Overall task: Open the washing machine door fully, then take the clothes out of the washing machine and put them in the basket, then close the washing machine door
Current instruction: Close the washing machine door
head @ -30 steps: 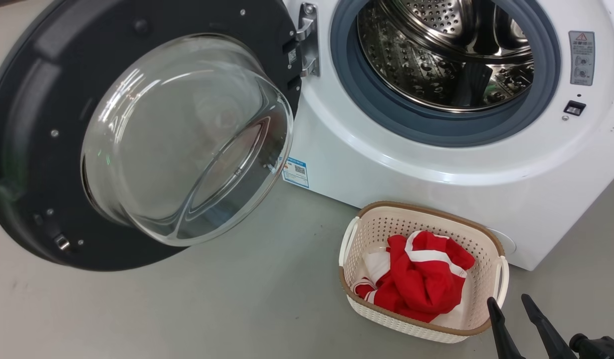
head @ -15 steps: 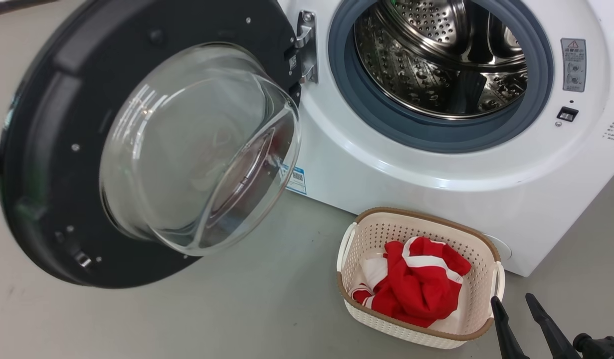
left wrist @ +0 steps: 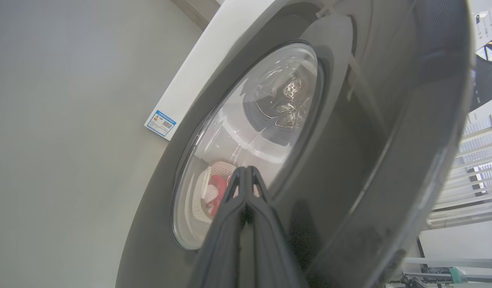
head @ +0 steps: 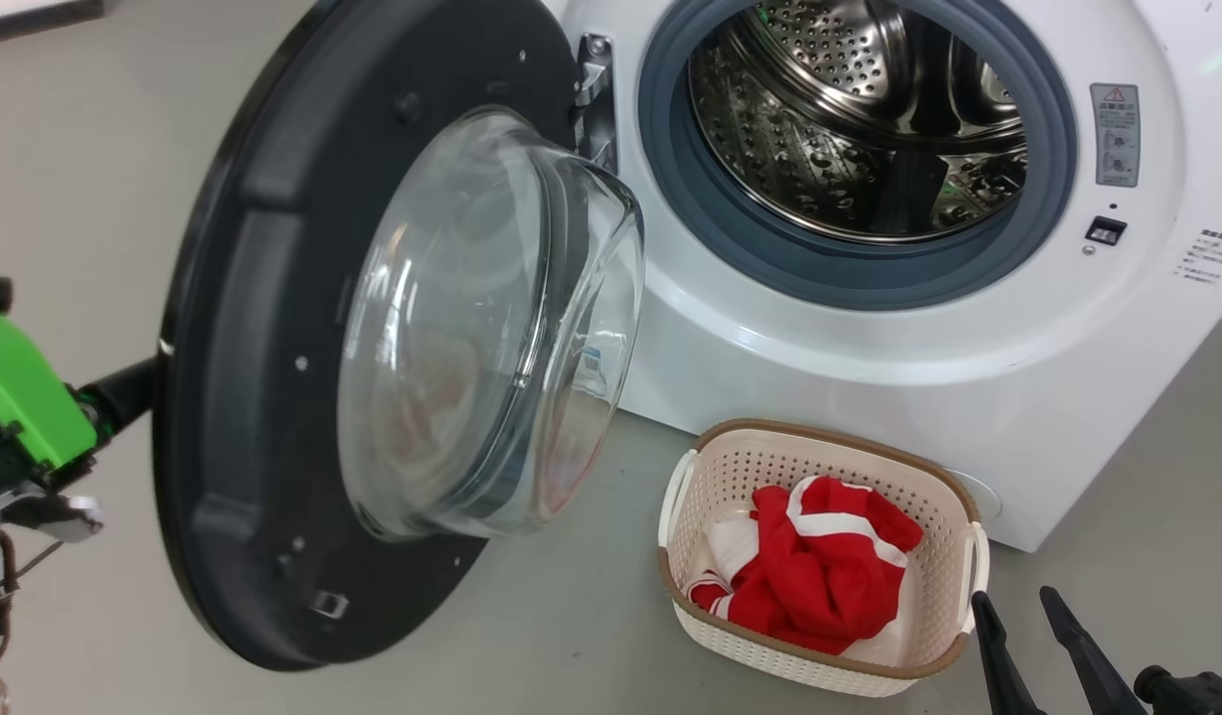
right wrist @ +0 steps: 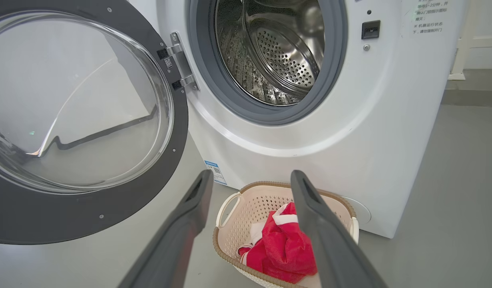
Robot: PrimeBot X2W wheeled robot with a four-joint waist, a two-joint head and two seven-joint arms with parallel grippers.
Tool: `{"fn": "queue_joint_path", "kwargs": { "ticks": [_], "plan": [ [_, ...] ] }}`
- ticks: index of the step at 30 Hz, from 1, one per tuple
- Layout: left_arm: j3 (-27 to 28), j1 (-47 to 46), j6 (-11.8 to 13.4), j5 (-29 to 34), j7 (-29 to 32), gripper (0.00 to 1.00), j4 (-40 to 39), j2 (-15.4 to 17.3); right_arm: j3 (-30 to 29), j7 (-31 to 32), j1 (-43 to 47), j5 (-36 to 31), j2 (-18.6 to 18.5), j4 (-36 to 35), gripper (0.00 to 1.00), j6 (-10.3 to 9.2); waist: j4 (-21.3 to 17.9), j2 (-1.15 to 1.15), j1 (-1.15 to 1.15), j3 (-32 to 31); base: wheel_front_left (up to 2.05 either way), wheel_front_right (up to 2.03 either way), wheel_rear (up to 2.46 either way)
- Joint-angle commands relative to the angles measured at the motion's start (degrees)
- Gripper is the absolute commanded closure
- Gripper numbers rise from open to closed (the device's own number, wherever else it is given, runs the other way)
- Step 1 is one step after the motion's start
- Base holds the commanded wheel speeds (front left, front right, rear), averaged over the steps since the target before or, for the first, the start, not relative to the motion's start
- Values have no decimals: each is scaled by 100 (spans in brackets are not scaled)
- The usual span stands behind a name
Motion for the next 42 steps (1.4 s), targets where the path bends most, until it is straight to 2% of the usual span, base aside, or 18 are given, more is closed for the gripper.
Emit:
{"fn": "queue_joint_path", "kwargs": {
  "ticks": [1,17,34,42],
  "plan": [
    [142,-83,-39,-62,73,100,-233,224,122,-37,-91,-49,-96,-119,0,1,-20,0,0,-1,0,0,0],
    [-597,262,-39,-511,13,100,-1781,142,101,-37,-126,-43,-55,-119,0,1,-469,0,0,-14,0,0,0],
    [-1197,119,-39,-642,-624,100,-2378,-152,115,-37,-146,-39,-46,-126,0,1,-957,0,0,-9,0,0,0],
    [-1397,-82,-39,-664,-1021,100,-2359,-257,97,-37,-209,-42,-27,-129,0,1,-1054,0,0,86,0,0,0]
  ]
}}
